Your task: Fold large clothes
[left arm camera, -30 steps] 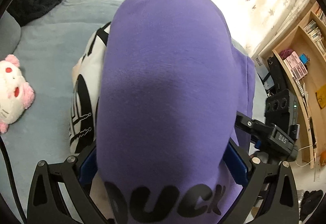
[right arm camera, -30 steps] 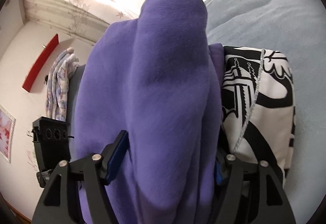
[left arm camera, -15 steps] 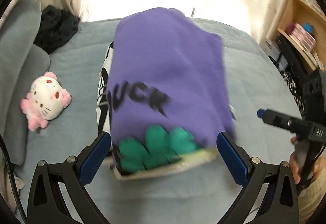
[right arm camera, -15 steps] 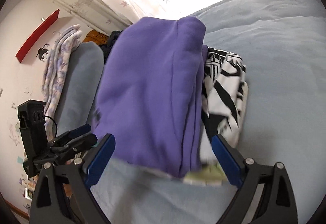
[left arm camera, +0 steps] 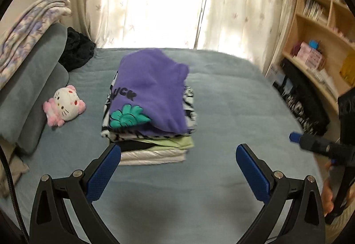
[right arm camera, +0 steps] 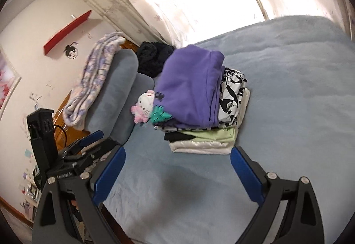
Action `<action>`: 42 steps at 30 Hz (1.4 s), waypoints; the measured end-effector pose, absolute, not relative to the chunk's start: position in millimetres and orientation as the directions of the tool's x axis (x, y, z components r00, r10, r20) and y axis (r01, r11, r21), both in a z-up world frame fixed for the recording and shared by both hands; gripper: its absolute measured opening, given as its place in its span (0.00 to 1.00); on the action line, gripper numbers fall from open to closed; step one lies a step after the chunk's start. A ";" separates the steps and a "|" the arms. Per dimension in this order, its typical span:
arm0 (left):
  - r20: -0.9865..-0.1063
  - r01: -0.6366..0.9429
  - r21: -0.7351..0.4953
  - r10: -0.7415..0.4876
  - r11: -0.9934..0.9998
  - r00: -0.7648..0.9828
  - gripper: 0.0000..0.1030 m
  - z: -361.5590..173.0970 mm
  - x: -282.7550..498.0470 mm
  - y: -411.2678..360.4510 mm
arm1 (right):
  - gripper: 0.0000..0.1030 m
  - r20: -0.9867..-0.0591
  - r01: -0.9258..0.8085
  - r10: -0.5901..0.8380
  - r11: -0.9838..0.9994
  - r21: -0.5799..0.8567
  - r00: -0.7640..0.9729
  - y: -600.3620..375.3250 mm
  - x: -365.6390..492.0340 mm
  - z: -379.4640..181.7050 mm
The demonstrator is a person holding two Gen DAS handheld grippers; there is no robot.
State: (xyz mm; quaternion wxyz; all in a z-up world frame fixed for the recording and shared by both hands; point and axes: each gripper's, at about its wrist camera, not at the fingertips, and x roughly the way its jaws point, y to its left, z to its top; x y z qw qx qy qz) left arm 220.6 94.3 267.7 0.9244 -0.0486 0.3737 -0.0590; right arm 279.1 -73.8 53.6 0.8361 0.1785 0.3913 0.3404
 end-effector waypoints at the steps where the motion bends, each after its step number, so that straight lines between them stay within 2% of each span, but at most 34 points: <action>1: -0.675 0.077 -0.146 -0.156 0.986 0.721 1.00 271.6 207.8 89.1 | 0.93 -0.534 -0.433 0.705 0.708 0.558 0.466 -77.2 269.7 57.1; 4: -0.651 0.099 -0.154 -0.176 0.983 0.738 1.00 279.1 172.0 69.5 | 0.93 -0.541 -0.450 0.685 0.728 0.516 0.487 -94.9 230.7 64.2; 9: -0.605 0.138 -0.101 -0.171 0.985 0.778 1.00 276.0 106.6 27.1 | 0.93 -0.549 -0.450 0.657 0.754 0.478 0.517 -121.5 183.0 58.4; 20: -0.577 0.157 -0.098 -0.185 0.983 0.795 1.00 212.9 21.2 -32.4 | 0.93 -0.603 -0.370 0.545 0.839 0.400 0.583 -167.2 112.4 -5.7; 32: -0.673 0.062 -0.058 -0.085 0.996 0.735 1.00 120.5 -1.3 -66.7 | 0.93 -0.659 -0.223 0.436 0.896 0.385 0.613 -195.3 65.3 -85.0; 42: -0.748 -0.002 -0.091 -0.067 0.996 0.660 1.00 68.2 -2.0 -69.9 | 0.93 -0.680 -0.166 0.347 0.933 0.319 0.646 -191.1 40.5 -116.6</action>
